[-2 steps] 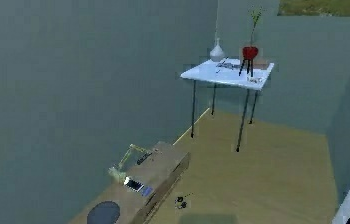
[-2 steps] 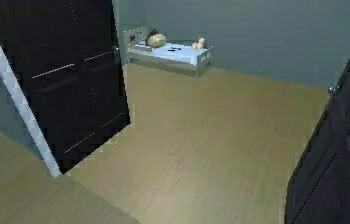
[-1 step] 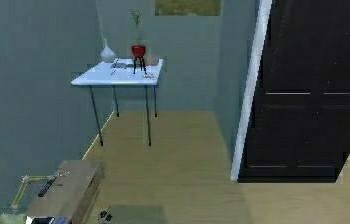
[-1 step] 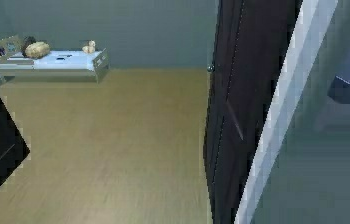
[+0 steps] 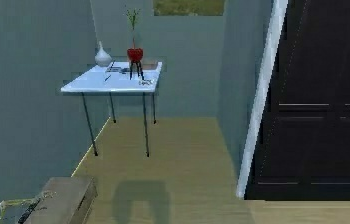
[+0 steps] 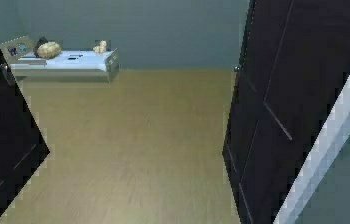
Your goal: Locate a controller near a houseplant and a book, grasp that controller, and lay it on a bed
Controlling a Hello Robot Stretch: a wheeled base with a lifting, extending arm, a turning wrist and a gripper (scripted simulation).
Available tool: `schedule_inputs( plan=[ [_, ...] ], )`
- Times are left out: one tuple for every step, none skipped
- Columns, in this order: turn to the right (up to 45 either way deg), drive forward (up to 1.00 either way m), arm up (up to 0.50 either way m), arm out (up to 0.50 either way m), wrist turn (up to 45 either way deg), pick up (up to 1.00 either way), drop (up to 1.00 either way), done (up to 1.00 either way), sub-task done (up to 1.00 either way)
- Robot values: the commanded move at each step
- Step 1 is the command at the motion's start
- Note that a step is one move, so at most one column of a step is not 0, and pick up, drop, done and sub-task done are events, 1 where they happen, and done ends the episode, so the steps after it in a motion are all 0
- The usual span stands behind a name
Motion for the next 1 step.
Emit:
schedule_inputs(
  plan=[
    [0.0, 1.00, 0.00, 0.00, 0.0, 0.00, 0.00, 0.00, 0.00]
  ],
)
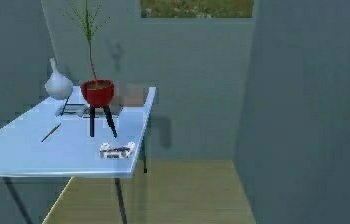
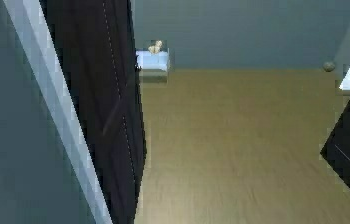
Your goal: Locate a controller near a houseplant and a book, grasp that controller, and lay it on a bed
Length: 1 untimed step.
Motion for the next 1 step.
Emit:
schedule_inputs(
  plan=[
    [-45.0, 0.00, 0.00, 0.00, 0.0, 0.00, 0.00, 0.00, 0.00]
  ],
)
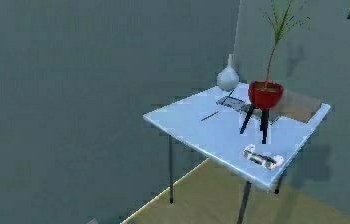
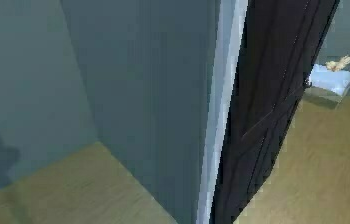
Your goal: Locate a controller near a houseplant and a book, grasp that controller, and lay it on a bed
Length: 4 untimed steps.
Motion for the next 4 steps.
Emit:
schedule_inputs(
  plan=[
    [-45.0, 0.00, 0.00, 0.00, 0.0, 0.00, 0.00, 0.00, 0.00],
    [-15.0, 0.00, 0.00, 0.00, 0.0, 0.00, 0.00, 0.00, 0.00],
    [0.0, 0.00, 0.50, 0.00, 0.0, 0.00, 0.00, 0.00, 0.00],
    [0.0, 0.00, 0.38, 0.00, 0.0, 0.00, 0.00, 0.00, 0.00]
  ],
)
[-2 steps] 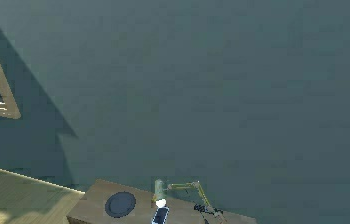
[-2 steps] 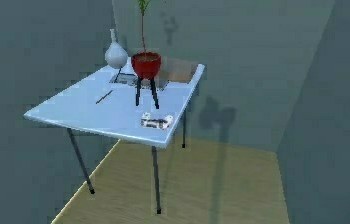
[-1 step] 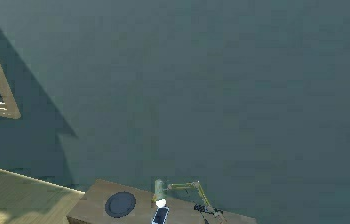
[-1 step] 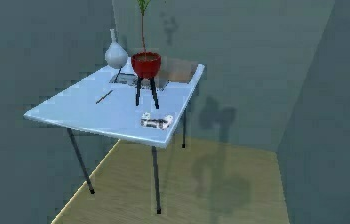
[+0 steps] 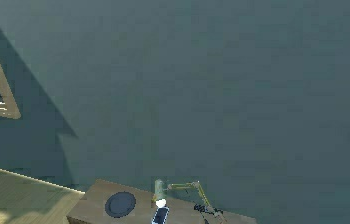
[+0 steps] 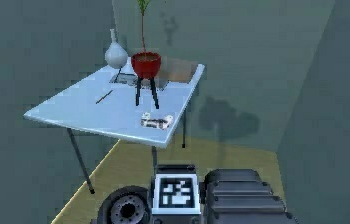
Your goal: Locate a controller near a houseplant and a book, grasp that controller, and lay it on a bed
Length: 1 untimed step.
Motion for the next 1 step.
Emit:
schedule_inputs(
  plan=[
    [0.0, 0.00, 0.00, 0.44, 0.0, 0.00, 0.00, 0.00, 0.00]
  ],
)
